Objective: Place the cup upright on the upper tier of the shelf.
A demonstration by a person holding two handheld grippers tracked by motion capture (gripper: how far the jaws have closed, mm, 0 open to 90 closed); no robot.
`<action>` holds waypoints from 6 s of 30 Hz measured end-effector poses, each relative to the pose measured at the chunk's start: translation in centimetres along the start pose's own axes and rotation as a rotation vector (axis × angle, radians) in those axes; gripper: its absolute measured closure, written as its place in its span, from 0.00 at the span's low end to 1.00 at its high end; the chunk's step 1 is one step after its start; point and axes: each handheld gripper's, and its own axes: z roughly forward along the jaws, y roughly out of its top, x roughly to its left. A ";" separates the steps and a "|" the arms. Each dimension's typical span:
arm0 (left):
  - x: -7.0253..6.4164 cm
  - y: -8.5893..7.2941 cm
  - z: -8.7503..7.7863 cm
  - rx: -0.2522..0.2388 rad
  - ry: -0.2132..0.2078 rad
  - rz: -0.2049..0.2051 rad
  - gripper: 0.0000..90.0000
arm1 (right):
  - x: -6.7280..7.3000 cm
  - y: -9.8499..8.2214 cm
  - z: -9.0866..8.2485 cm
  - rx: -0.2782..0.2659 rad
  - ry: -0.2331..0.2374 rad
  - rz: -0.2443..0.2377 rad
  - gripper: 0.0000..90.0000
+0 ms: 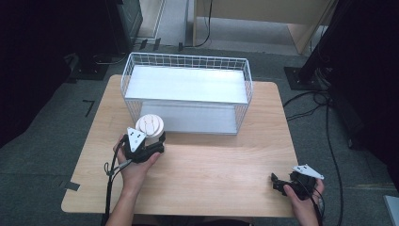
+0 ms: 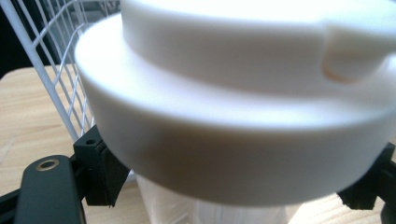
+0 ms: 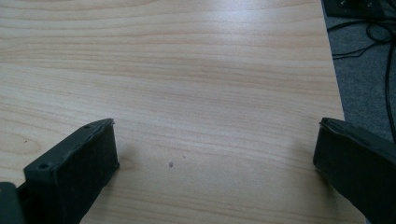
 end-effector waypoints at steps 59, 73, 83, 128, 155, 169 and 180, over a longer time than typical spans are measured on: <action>-3.2 16.9 -1.7 -0.362 -0.097 0.058 0.17 | 0.0 0.0 0.0 -0.002 0.008 -0.007 0.00; -2.9 18.3 2.5 -0.370 -0.066 0.059 0.17 | 0.0 0.0 0.0 -0.001 0.009 -0.005 0.00; -2.2 19.3 5.2 -0.375 -0.034 0.059 0.17 | 0.0 0.0 0.0 -0.003 0.012 -0.008 0.00; -0.9 19.4 6.0 -0.325 -0.073 0.008 0.00 | 0.0 0.0 0.0 -0.002 0.011 -0.007 0.00; -0.7 13.9 2.1 -0.329 -0.061 0.021 0.00 | 0.1 0.0 0.0 0.001 0.015 -0.012 0.00; 0.5 9.5 -0.9 -0.326 -0.036 0.004 0.00 | 0.1 0.0 0.0 0.003 0.015 -0.011 0.00; 2.9 6.1 -2.7 -0.292 -0.001 -0.026 0.00 | 0.1 0.0 0.0 0.002 0.015 -0.010 0.00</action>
